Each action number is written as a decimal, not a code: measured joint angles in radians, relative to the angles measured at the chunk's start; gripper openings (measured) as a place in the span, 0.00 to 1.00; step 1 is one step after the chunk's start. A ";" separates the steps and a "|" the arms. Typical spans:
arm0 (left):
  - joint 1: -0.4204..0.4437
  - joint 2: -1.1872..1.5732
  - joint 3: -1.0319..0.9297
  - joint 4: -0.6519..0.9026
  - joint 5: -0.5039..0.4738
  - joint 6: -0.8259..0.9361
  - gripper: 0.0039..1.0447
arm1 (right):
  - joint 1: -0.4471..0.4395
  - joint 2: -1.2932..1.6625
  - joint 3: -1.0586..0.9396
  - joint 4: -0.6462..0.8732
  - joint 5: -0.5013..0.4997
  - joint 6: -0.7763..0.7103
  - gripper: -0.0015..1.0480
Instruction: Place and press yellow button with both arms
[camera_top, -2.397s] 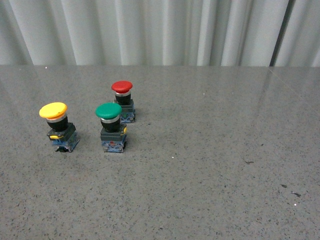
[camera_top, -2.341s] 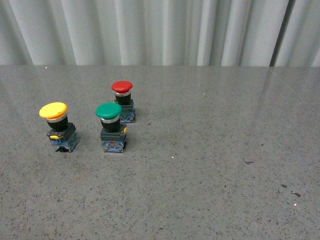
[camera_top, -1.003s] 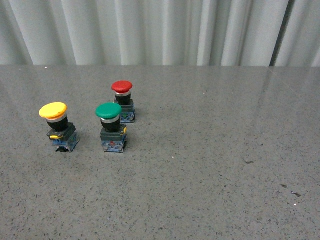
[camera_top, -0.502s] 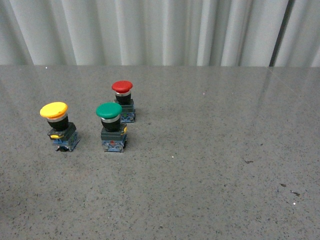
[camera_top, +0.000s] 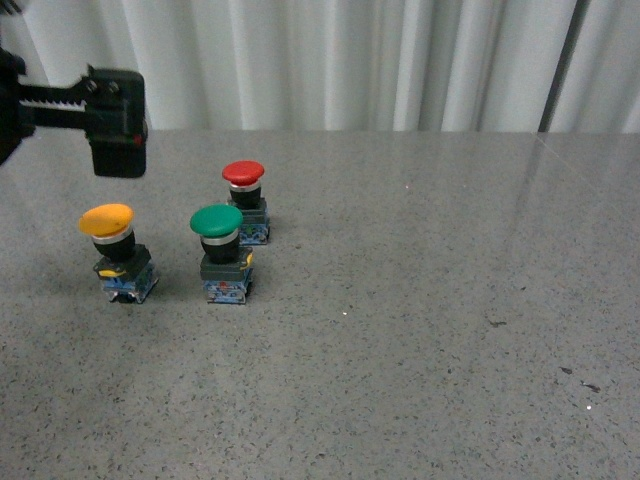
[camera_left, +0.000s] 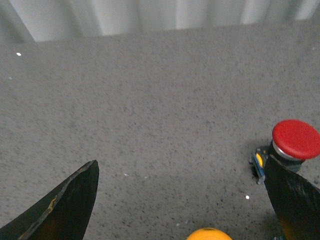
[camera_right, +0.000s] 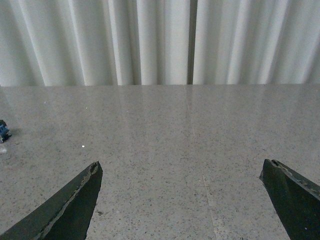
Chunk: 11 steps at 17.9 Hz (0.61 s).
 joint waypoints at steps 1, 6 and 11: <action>-0.003 0.027 0.002 -0.031 0.001 -0.014 0.94 | 0.000 0.000 0.000 0.000 0.000 0.000 0.94; -0.074 0.032 -0.067 -0.049 -0.012 -0.067 0.94 | 0.000 0.000 0.000 0.000 0.000 0.000 0.94; -0.065 0.011 -0.092 -0.043 -0.026 -0.075 0.94 | 0.000 0.000 0.000 0.000 0.000 0.000 0.94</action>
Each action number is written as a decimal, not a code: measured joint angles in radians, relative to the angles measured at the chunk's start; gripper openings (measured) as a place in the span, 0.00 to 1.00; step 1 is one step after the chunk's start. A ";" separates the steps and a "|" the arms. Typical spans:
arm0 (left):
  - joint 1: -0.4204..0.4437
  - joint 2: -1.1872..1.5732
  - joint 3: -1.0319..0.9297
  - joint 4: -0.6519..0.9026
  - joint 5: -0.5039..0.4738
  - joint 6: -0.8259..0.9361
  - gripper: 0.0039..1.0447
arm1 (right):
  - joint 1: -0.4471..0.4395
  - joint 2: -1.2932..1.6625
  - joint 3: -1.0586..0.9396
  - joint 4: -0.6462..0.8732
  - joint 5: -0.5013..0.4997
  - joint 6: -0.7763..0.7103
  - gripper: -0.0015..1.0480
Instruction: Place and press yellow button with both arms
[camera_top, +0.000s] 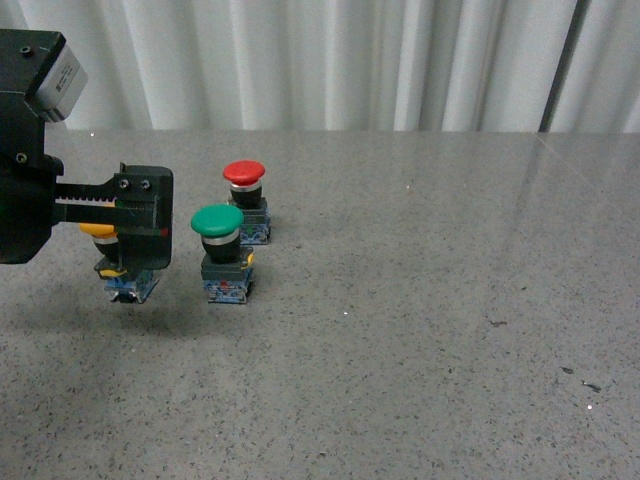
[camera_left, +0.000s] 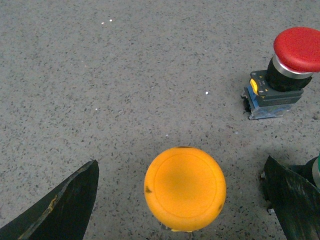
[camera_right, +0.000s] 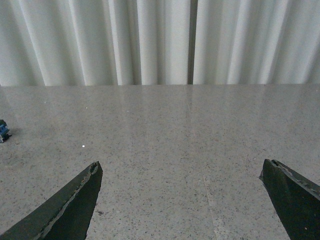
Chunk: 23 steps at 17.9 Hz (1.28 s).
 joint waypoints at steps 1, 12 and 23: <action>0.001 -0.004 -0.003 0.001 -0.002 0.000 0.94 | 0.000 0.000 0.000 0.000 0.000 0.000 0.94; 0.024 -0.039 -0.033 -0.014 0.006 0.005 0.32 | 0.000 0.000 0.000 0.000 0.000 0.000 0.94; -0.312 0.052 0.425 -0.137 -0.089 0.004 0.31 | 0.000 0.000 0.000 0.000 0.000 0.000 0.94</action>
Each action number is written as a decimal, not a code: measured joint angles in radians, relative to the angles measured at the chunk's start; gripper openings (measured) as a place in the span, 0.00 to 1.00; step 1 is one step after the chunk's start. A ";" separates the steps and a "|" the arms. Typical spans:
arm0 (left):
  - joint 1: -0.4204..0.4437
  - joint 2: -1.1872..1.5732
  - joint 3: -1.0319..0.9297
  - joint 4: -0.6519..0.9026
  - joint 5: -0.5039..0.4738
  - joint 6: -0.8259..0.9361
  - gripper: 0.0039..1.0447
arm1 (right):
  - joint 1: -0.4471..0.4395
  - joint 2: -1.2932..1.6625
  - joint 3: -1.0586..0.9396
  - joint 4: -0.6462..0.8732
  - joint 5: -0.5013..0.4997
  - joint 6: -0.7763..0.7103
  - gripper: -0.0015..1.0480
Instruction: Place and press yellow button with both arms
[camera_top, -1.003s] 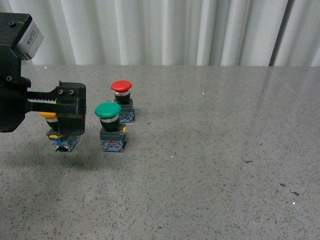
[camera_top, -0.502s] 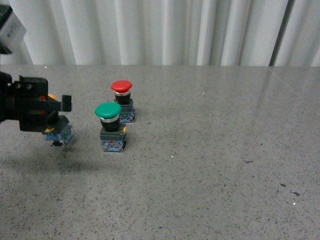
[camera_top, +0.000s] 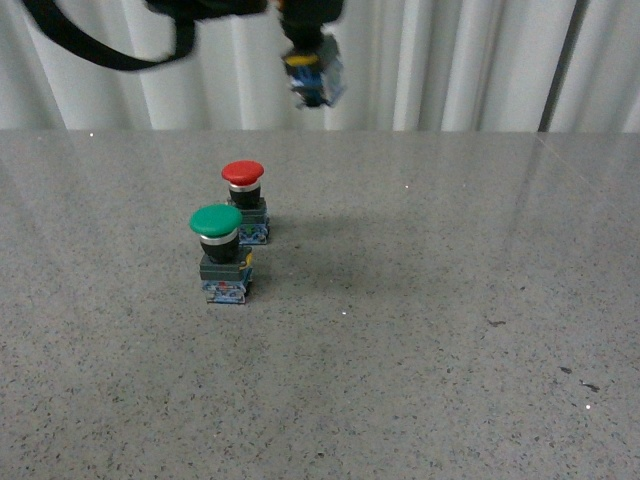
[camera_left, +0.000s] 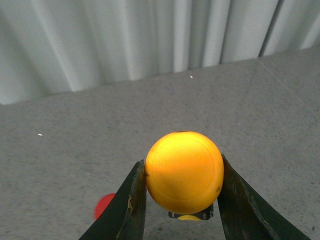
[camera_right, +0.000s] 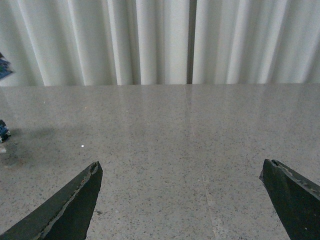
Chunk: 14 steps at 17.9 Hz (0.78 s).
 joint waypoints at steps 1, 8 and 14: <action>-0.029 0.068 0.038 -0.006 -0.008 -0.018 0.31 | 0.000 0.000 0.000 0.000 0.000 0.000 0.94; -0.113 0.232 0.069 -0.012 -0.039 -0.161 0.31 | 0.000 0.000 0.000 0.000 0.000 0.000 0.94; -0.104 0.262 0.044 -0.029 -0.047 -0.262 0.31 | 0.000 0.000 0.000 0.000 0.000 0.000 0.94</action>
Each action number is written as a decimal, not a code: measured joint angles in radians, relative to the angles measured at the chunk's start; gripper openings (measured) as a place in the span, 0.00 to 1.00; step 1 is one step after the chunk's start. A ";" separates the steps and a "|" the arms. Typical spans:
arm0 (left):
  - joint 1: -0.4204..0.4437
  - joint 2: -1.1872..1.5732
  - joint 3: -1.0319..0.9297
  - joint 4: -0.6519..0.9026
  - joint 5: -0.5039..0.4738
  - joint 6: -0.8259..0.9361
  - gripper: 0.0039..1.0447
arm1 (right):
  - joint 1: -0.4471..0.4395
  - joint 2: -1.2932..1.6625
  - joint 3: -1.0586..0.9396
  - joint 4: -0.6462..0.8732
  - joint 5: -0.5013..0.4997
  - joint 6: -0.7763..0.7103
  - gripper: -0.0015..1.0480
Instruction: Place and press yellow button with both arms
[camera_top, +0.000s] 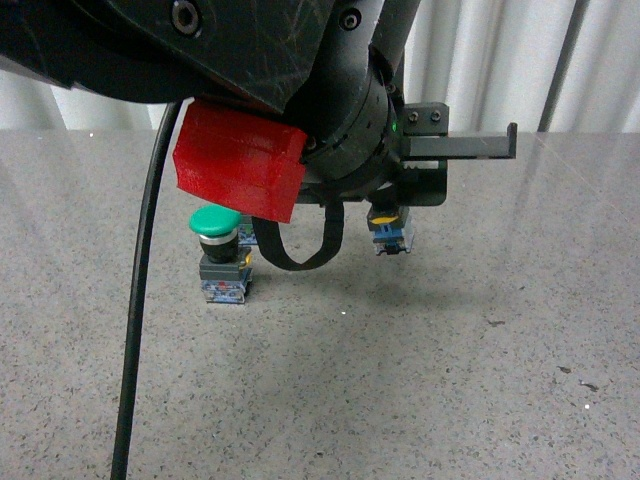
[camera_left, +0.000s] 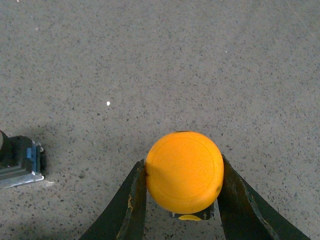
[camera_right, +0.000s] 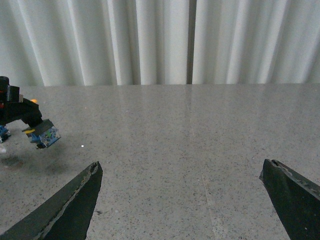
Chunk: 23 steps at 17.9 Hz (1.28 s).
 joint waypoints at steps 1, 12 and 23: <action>0.000 0.007 0.000 -0.012 0.008 -0.003 0.31 | 0.000 0.000 0.000 0.000 0.000 0.000 0.94; 0.021 0.032 0.001 -0.034 0.063 -0.029 0.52 | 0.000 0.000 0.000 0.000 0.000 0.000 0.94; 0.013 0.041 -0.134 0.548 -0.127 0.214 0.94 | 0.000 0.000 0.000 0.000 0.000 0.000 0.94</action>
